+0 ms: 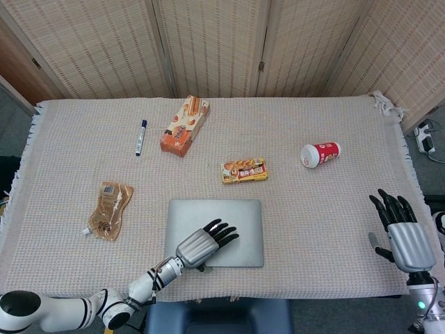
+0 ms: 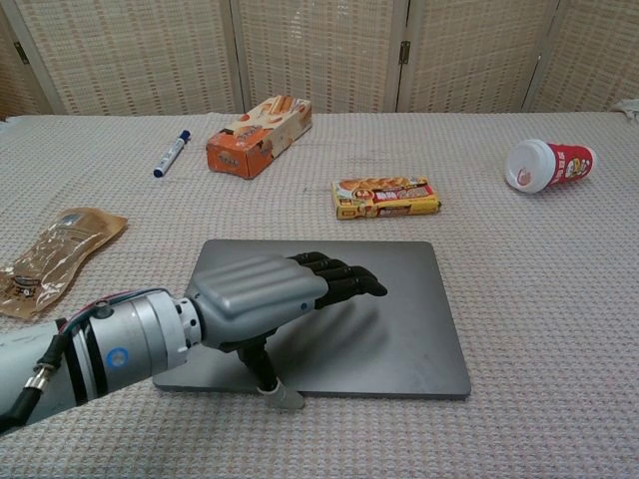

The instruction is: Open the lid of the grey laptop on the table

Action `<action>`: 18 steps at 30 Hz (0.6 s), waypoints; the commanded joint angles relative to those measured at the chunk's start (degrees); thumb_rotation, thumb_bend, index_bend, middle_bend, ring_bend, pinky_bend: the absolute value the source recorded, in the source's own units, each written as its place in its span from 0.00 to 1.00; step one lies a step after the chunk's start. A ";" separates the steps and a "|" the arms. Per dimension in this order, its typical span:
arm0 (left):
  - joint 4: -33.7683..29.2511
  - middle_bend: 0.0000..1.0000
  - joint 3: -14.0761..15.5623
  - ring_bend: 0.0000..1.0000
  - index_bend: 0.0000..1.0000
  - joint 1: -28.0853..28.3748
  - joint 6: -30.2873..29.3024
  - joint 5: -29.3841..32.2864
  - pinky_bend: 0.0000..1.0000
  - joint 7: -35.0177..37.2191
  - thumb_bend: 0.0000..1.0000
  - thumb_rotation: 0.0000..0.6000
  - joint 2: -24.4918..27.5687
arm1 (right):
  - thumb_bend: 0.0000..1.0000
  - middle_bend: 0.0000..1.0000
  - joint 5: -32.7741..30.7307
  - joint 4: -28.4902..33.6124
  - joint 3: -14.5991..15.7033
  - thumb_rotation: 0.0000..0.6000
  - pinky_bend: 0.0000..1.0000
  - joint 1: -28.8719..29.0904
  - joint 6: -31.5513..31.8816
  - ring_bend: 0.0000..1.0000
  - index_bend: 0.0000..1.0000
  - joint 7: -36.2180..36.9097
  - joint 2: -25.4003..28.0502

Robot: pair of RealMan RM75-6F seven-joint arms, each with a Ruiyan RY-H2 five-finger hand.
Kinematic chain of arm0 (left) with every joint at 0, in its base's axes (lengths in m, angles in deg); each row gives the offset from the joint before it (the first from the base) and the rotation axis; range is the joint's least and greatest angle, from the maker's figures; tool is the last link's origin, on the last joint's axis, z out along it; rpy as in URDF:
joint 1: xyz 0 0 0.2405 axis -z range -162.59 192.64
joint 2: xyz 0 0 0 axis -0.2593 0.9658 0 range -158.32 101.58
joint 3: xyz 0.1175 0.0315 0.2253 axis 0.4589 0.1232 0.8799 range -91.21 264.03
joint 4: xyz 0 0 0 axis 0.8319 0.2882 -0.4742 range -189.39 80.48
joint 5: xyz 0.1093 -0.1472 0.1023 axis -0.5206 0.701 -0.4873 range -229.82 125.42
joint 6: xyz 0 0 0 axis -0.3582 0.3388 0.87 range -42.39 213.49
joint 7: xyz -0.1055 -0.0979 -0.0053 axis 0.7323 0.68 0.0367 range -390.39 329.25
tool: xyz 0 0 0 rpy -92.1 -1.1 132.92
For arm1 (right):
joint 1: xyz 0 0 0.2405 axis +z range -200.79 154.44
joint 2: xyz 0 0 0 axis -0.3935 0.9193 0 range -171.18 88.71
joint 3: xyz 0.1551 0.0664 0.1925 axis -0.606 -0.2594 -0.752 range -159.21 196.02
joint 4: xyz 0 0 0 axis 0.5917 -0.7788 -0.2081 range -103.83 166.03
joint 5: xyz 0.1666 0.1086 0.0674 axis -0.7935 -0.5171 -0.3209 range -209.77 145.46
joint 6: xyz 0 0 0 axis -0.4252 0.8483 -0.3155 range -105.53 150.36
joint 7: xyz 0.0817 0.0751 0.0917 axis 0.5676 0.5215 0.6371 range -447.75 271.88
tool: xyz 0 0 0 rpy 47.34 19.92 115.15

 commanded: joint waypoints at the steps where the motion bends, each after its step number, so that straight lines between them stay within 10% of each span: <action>1: 0.19 0.09 0.22 0.00 0.06 -0.02 -0.45 -0.16 0.00 0.34 0.19 1.00 -0.01 | 0.45 0.00 0.02 0.06 0.05 1.00 0.00 -0.04 0.03 0.07 0.00 -0.10 -0.02; 18: 6.82 0.18 3.15 0.06 0.14 -2.31 -9.74 -5.86 0.00 5.52 0.57 1.00 -1.33 | 0.45 0.00 3.20 0.91 1.56 1.00 0.00 -0.08 0.56 0.08 0.00 -0.32 -0.32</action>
